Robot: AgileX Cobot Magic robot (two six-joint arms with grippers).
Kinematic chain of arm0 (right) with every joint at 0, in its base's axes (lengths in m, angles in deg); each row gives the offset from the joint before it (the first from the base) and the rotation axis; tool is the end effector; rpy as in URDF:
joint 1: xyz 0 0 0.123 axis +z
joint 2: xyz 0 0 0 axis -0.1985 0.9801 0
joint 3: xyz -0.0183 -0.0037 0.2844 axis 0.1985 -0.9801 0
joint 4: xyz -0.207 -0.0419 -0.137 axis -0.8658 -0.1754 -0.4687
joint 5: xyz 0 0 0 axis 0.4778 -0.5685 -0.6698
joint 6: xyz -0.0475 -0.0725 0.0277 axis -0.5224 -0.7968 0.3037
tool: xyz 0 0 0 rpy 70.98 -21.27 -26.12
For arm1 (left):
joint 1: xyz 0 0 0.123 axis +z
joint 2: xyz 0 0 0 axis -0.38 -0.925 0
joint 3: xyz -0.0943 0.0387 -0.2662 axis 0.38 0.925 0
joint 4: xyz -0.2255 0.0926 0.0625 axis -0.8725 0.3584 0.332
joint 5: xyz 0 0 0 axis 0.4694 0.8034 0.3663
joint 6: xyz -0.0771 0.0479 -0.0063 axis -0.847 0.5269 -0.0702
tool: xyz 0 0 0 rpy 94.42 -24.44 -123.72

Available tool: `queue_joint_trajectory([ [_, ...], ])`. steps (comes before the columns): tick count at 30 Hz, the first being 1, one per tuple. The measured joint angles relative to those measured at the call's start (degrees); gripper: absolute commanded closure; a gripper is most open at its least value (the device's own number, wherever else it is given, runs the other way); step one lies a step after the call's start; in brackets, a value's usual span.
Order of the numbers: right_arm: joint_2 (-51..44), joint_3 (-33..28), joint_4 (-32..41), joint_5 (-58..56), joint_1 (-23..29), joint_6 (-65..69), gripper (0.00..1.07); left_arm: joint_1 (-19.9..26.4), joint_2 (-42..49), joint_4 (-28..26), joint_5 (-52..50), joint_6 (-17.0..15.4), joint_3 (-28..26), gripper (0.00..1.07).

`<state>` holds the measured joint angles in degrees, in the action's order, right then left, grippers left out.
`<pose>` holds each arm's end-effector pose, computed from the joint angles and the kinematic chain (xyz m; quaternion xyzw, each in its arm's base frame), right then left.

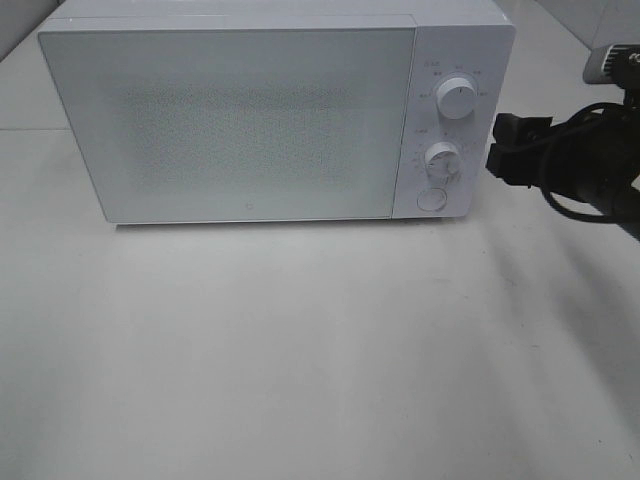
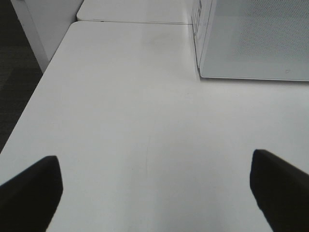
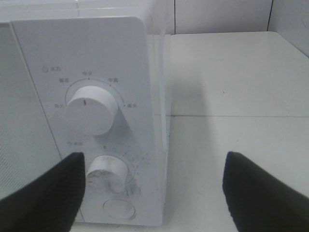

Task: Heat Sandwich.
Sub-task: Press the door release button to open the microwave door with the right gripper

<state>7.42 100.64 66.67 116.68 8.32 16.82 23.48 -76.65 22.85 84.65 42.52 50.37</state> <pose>0.2469 0.0657 0.1939 -0.0196 0.7459 0.0500 0.6639 -0.0040 -0.0002 0.2780 -0.0191 0.8470 -0.0013 0.5312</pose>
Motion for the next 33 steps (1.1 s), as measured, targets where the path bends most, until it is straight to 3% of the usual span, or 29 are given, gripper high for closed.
queue_joint_trajectory([
  [21,11.52,-0.57,13.46,6.47,14.78,-1.38,0.31,0.00,0.00,0.00,0.00,0.00,0.00,0.05],
  [33,13.18,-0.57,16.10,7.62,16.84,-1.55,0.31,0.00,0.00,0.00,0.00,0.00,0.00,0.05],
])
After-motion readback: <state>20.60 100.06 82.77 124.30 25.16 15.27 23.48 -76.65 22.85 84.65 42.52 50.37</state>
